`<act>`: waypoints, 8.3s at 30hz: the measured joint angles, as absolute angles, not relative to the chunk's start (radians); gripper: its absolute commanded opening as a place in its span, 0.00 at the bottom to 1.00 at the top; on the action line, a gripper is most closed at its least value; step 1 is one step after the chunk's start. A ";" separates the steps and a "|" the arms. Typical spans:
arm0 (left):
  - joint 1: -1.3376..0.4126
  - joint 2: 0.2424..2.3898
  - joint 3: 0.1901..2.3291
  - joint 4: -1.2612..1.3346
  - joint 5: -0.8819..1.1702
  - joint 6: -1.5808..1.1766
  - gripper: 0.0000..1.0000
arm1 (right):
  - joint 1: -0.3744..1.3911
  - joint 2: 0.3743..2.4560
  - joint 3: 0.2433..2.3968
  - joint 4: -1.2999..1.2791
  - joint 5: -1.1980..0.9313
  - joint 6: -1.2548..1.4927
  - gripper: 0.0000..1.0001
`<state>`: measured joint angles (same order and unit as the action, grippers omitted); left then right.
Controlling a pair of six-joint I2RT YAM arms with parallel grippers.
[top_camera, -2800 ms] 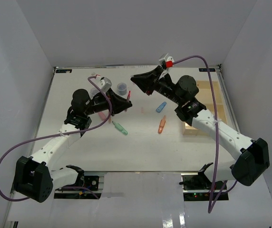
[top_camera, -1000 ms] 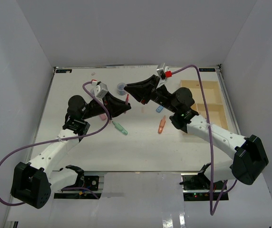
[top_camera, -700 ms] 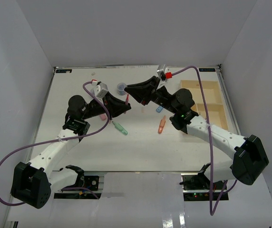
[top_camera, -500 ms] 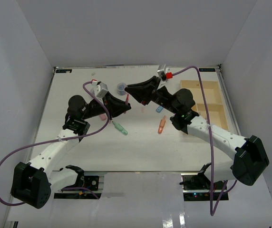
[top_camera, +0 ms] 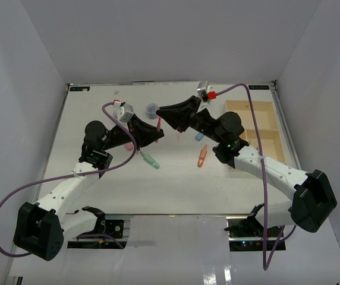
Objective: Sort the stationery into containers
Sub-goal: Close the pen cap on the pen.
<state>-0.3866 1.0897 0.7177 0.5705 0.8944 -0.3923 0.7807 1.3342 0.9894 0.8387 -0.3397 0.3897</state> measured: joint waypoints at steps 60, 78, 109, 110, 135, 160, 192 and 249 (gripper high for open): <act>-0.395 1.093 0.756 0.514 0.856 -0.356 0.00 | 0.805 1.002 0.939 0.397 -0.170 0.215 0.91; -0.403 1.079 0.762 0.333 0.850 -0.212 0.00 | 0.809 1.341 1.380 0.090 -0.111 0.210 0.86; -0.403 1.066 0.762 0.314 0.801 -0.200 0.00 | 0.871 1.415 1.359 0.036 -0.094 0.277 0.46; -0.403 1.066 0.762 0.314 0.801 -0.200 0.00 | 0.871 1.415 1.359 0.040 -0.092 0.277 0.46; -0.403 1.066 0.762 0.315 0.801 -0.211 0.00 | 0.872 1.415 1.359 0.067 -0.081 0.277 0.18; -0.403 1.066 0.768 0.288 0.802 -0.295 0.00 | 0.889 1.401 1.293 0.138 -0.053 0.295 0.08; -0.414 1.071 0.826 0.270 0.748 -0.231 0.00 | 0.884 1.406 1.304 0.143 -0.044 0.284 0.08; -0.425 1.145 0.884 0.171 0.694 -0.129 0.00 | 0.850 1.418 1.162 0.346 -0.084 0.210 0.08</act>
